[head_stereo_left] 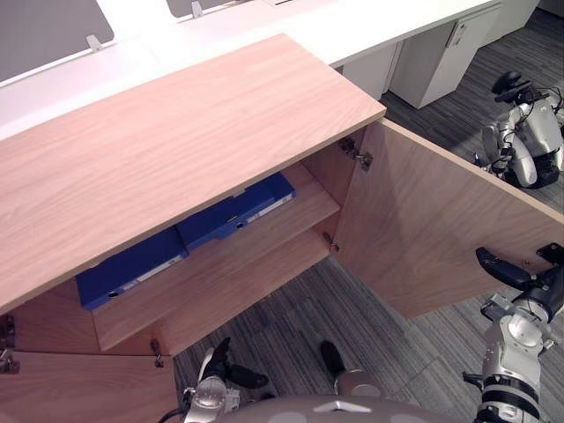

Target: Walk over to the cabinet, pick up the folder, carry it to the office cabinet, place the folder inside the office cabinet, then close the office cabinet door

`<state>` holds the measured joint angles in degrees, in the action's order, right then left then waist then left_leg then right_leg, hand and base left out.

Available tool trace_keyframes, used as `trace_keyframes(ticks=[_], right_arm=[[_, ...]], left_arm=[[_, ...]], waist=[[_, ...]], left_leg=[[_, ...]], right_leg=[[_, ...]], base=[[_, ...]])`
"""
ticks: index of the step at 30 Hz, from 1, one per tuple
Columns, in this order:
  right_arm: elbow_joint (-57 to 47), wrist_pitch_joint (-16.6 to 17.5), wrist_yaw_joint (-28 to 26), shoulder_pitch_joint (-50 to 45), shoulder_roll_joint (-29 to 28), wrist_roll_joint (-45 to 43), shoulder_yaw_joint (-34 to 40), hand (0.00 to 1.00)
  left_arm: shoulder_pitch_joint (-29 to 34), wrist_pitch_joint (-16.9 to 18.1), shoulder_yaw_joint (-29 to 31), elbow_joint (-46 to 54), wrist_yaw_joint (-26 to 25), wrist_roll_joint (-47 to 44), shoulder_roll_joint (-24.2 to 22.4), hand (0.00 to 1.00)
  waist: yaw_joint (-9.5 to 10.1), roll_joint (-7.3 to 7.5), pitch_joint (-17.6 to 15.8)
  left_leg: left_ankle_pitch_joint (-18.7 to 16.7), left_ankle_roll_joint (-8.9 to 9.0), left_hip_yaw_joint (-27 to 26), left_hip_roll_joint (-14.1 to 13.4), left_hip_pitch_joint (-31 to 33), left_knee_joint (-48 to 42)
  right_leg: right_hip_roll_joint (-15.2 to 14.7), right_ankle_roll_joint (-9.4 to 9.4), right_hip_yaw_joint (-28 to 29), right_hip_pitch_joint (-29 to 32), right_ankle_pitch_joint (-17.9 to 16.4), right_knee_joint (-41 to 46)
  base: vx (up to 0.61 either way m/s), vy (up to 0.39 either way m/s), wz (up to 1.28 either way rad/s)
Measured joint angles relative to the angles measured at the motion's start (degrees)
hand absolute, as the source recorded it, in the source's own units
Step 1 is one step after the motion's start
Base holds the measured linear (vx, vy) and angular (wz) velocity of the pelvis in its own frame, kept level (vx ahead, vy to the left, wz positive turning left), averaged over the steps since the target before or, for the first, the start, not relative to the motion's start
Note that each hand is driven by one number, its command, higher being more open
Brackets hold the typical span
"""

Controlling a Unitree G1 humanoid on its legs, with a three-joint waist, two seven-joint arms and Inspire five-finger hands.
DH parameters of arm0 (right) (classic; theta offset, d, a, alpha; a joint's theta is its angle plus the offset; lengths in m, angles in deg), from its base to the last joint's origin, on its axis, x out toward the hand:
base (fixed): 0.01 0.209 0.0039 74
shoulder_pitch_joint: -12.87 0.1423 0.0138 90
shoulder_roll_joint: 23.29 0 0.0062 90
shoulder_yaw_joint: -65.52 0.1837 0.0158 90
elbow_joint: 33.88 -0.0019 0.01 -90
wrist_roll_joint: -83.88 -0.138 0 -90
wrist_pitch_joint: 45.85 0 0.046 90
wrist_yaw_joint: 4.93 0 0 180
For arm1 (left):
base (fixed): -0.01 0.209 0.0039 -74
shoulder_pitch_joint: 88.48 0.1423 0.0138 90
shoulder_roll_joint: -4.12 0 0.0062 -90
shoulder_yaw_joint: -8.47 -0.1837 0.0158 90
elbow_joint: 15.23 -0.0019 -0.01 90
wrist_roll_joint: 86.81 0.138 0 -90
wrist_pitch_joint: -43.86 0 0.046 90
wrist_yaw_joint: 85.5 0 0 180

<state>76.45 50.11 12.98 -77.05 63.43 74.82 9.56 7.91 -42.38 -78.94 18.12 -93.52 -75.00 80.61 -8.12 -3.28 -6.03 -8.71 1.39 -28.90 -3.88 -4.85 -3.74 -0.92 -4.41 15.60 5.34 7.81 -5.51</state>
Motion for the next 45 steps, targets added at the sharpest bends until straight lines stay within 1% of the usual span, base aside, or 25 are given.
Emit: trace_keyframes(ticks=[6, 11, 13, 14, 16, 18, 20, 22, 24, 27, 30, 31, 33, 35, 37, 39, 41, 42, 45], right_arm=[[-8.5, 0.1, -0.3, -6.8, -5.4, 0.1, -2.8, 1.0], [-16.6, 0.2, -0.5, -14.6, -10.1, 0.6, -8.1, 1.0], [-21.6, 0.7, -1.7, -21.0, -12.7, 0.6, -12.5, 1.0], [-22.6, 0.9, -2.0, -22.6, -13.2, 0.6, -13.9, 1.0], [-26.0, 1.6, -3.3, -28.4, -14.8, 0.5, -18.7, 1.0], [-27.7, 1.8, -4.5, -31.6, -15.1, 0.3, -21.9, 1.0], [-29.4, 1.9, -6.1, -34.3, -14.9, -0.1, -24.5, 1.0], [-31.1, 1.9, -7.7, -37.1, -14.4, -0.1, -26.7, 1.0], [-33.0, 1.8, -10.6, -40.1, -13.5, -0.7, -29.1, 1.0], [-33.2, 1.5, -13.0, -41.6, -11.1, -2.3, -31.3, 1.0], [-33.3, 0.3, -15.8, -41.6, -8.0, -2.4, -33.4, 1.0], [-33.4, -0.4, -17.0, -41.4, -7.3, -2.3, -33.8, 1.0], [-33.4, -1.9, -18.6, -40.5, -5.8, -2.2, -36.2, 1.0], [-33.4, -2.5, -19.8, -40.5, -4.8, -2.1, -38.6, 1.0], [-33.4, -3.4, -20.7, -40.5, -3.5, -1.6, -41.8, 1.0], [-33.4, -3.8, -21.8, -39.8, -2.6, -1.0, -43.9, 1.0], [-33.3, -4.1, -22.7, -36.4, -2.4, -0.9, -46.3, 1.0], [-33.1, -4.5, -22.7, -34.8, -2.9, -0.5, -46.6, 1.0], [-33.1, -4.6, -23.1, -30.5, -3.2, 0.1, -47.7, 1.0]], left_arm=[[-0.2, -0.1, 0.0, -1.7, 0.0, 0.1, -0.1, 1.0], [-0.2, -0.1, 0.0, -2.4, -0.1, 0.2, -0.1, 1.0], [-0.5, -0.2, -0.1, -2.4, -0.3, 0.4, -0.1, 1.0], [-0.6, -0.3, -0.1, -2.4, -0.3, 0.5, -0.1, 1.0], [-1.3, -0.6, -0.2, -2.3, -0.3, 1.3, -0.2, 1.0], [-1.7, -0.6, -0.2, -2.3, -0.3, 1.4, -0.2, 1.0], [-2.3, -0.6, -0.2, -2.3, -0.3, 2.3, -0.3, 1.0], [-2.7, -0.7, -0.3, -2.3, -0.2, 2.5, -0.3, 1.0], [-3.3, -0.7, -1.2, -2.3, -0.1, 3.5, 0.1, 1.0], [-3.6, -0.8, -1.7, -2.3, 0.4, 4.6, 0.5, 1.0], [-3.6, -0.8, -1.7, -2.4, 0.8, 4.6, 0.8, 1.0], [-3.6, -0.8, -1.7, -2.8, 0.9, 4.6, 1.1, 1.0], [-3.6, -0.8, -1.7, -3.6, 0.9, 4.6, 1.9, 1.0], [-3.5, -1.1, -1.5, -3.5, 0.9, 4.3, 2.6, 1.0], [-3.8, -1.3, -1.5, -3.5, 0.9, 4.3, 3.0, 1.0], [-3.9, -1.3, -1.5, -3.6, 1.0, 4.4, 2.9, 1.0], [-3.9, -1.3, -1.5, -3.6, 1.0, 4.4, 2.5, 1.0], [-4.1, -1.3, -1.5, -3.5, 1.0, 4.3, 2.3, 1.0], [-4.3, -1.3, -1.3, -3.5, 0.9, 4.1, 2.3, 1.0]], waist=[[-0.37, 0.08, 0.0], [-1.34, 0.56, 0.1], [-1.5, 1.31, 0.0], [-1.56, 1.56, -0.1], [-1.63, 2.71, -0.2], [-1.65, 3.48, -0.1], [-1.65, 3.96, -0.2], [-1.65, 4.22, -0.2], [-1.64, 4.57, -0.4], [-1.64, 5.0, -0.6], [-1.62, 5.42, -0.9], [-1.58, 5.64, -1.0], [-1.04, 6.38, -1.3], [-0.95, 7.16, -1.6], [-0.03, 7.76, -1.5], [0.37, 8.02, -1.5], [0.94, 8.03, -1.5], [1.77, 8.0, -1.5], [3.04, 7.89, -1.4]], left_leg=[[0.0, -0.03, 0.1, -0.2, -0.1, -0.1], [0.0, -0.03, 0.1, -0.2, -0.1, -0.5], [0.0, -0.03, -0.3, -0.3, -0.1, -0.7], [0.0, -0.03, -0.4, -0.3, -0.1, -0.9], [-0.1, 0.01, -0.6, -0.4, 0.0, -1.5], [-0.1, 0.04, -1.0, -0.6, 0.0, -1.8], [-0.2, 0.21, -1.3, -0.6, 0.0, -2.1], [-0.4, 0.42, -1.4, -0.6, 0.3, -2.6], [-0.4, 0.43, -1.3, -0.4, 1.0, -3.0], [-0.4, 0.43, -0.4, -0.3, 1.1, -3.6], [-0.4, 0.42, 0.4, 0.2, 0.9, -3.7], [-0.4, 0.41, 1.0, 0.3, 0.9, -3.7], [-0.3, 0.62, 1.6, 0.3, 0.8, -3.7], [-0.2, 0.78, 2.3, 0.4, 1.0, -3.4], [0.3, 1.0, 3.7, 0.4, 1.0, -2.8], [0.8, 1.1, 5.1, 0.6, 1.0, -2.2], [1.9, 0.97, 7.0, 0.8, 0.8, -1.1], [2.5, 1.06, 8.2, 0.8, 0.7, -0.3], [4.3, 1.16, 10.6, 0.8, 0.7, 1.9]], right_leg=[[0.2, 0.04, -0.1, -0.1, 0.1, 0.0], [0.2, 0.0, 0.1, -0.2, 0.4, 0.0], [0.3, 0.08, 0.6, -0.1, 0.8, 0.0], [0.3, 0.09, 0.7, 0.0, 0.8, 0.0], [0.3, 0.07, 1.1, 0.0, 1.2, 0.1], [0.3, 0.08, 1.4, 0.3, 1.3, 0.6], [0.2, 0.11, 1.6, 0.7, 1.2, 1.4], [0.2, 0.47, 1.6, 1.1, 1.0, 2.1], [-0.1, 0.56, 1.2, 2.1, 0.9, 3.2], [-0.6, 0.66, 0.2, 2.2, 0.8, 4.2], [-1.0, 0.47, -0.1, 2.2, 0.7, 5.0], [-1.0, 0.54, -1.2, 1.9, 0.6, 5.1], [-1.6, 0.88, -3.8, 1.6, 0.4, 5.4], [-2.0, 1.22, -4.8, 1.6, 0.2, 5.6], [-2.1, 1.79, -6.2, 1.5, 0.1, 5.8], [-2.2, 1.79, -7.5, 1.3, 0.1, 5.9], [-2.4, 1.79, -9.1, 0.8, 0.1, 5.9], [-2.5, 1.8, -10.2, 0.5, 0.1, 5.8], [-2.5, 2.12, -12.5, 0.2, -0.3, 5.5]], base=[[0.0, 0.0, 0.0], [0.0, 0.0, -0.01], [-0.03, -0.003, -0.1], [-0.03, -0.003, -0.11], [-0.04, -0.001, -0.08], [-0.05, -0.001, -0.11], [-0.05, 0.006, -0.09], [-0.04, 0.009, -0.02], [-0.05, 0.002, -0.01], [-0.04, 0.005, 0.06], [-0.04, 0.006, 0.06], [-0.06, -0.006, 0.06], [-0.07, -0.015, 0.09], [-0.03, -0.011, 0.07], [-0.01, -0.02, 0.05], [0.02, -0.035, 0.26], [0.04, -0.047, 0.48], [0.05, -0.062, 0.45], [0.07, -0.068, 0.46]])
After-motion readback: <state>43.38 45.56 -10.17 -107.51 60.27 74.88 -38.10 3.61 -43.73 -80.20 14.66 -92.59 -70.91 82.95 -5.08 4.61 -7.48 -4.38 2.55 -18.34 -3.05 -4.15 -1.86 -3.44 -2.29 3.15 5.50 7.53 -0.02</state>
